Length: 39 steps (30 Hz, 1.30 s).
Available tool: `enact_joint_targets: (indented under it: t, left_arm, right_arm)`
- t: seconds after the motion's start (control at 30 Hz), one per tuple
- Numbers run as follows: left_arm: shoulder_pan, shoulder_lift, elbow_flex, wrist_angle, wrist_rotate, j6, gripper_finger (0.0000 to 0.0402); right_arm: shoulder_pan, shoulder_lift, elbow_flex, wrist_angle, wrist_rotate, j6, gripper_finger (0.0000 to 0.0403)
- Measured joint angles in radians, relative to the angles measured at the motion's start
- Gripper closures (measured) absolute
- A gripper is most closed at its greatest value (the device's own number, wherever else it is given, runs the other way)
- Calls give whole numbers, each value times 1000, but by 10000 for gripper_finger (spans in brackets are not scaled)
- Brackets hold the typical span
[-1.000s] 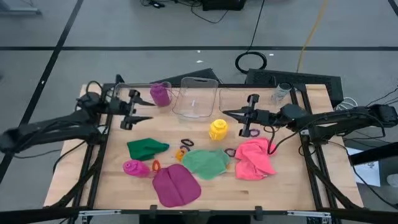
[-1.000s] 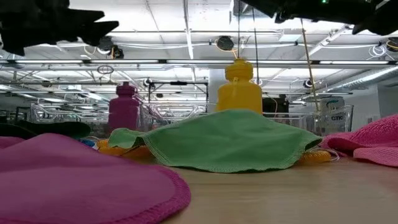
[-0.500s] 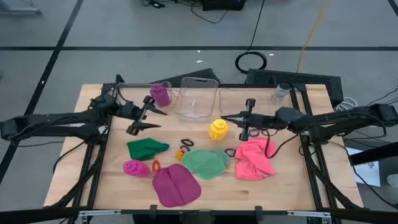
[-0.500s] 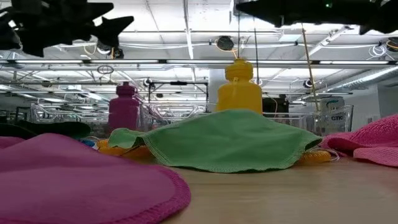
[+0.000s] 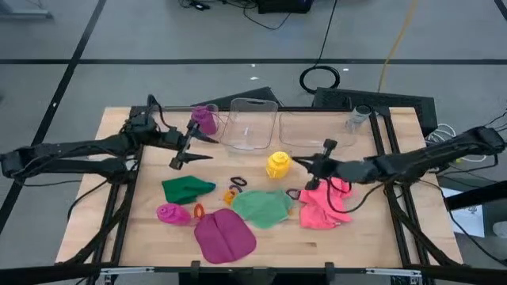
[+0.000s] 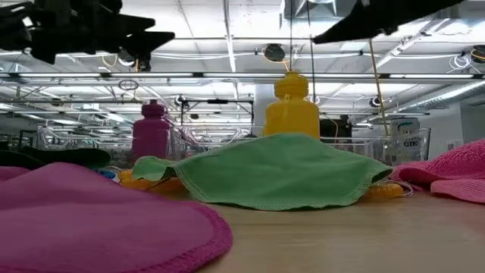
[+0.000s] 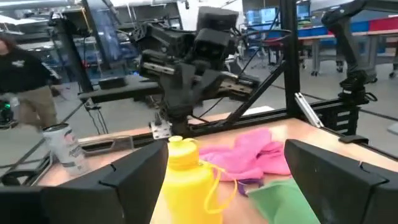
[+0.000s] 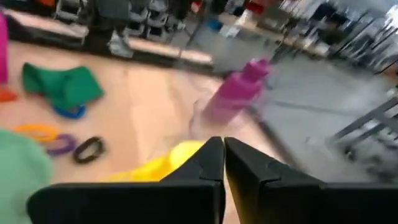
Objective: Pick & Place Sports Items
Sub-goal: Put the purple spring keychain into the right transparent bin
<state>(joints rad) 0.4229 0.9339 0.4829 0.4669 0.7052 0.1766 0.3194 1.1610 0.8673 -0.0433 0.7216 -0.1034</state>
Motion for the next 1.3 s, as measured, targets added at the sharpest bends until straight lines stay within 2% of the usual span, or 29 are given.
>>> enact_joint_targets:
  t: [0.2,0.3,0.43,0.57,0.8,1.03,1.17,1.3]
  left_arm:
    - [0,-1,1,3,0,38,133]
    - [0,-1,1,17,0,40,133]
    - [0,-1,1,30,0,31,133]
    - [0,-1,1,30,0,24,133]
    - [0,-1,1,30,0,25,133]
    - [0,-1,1,31,0,36,133]
    - [0,-1,1,32,0,39,133]
    - [0,-1,1,33,0,38,133]
  right_arm:
    - [14,0,29,-341,-18,303,403]
    - [1,0,57,-486,-48,372,403]
    - [-47,0,84,-593,-134,427,400]
    - [-112,0,87,-642,-207,432,373]
    - [-202,0,87,-708,-326,484,280]
    - [-223,4,36,-681,-335,485,191]
    - [-223,23,-18,-620,-375,478,161]
    - [-223,57,-55,-570,-409,477,148]
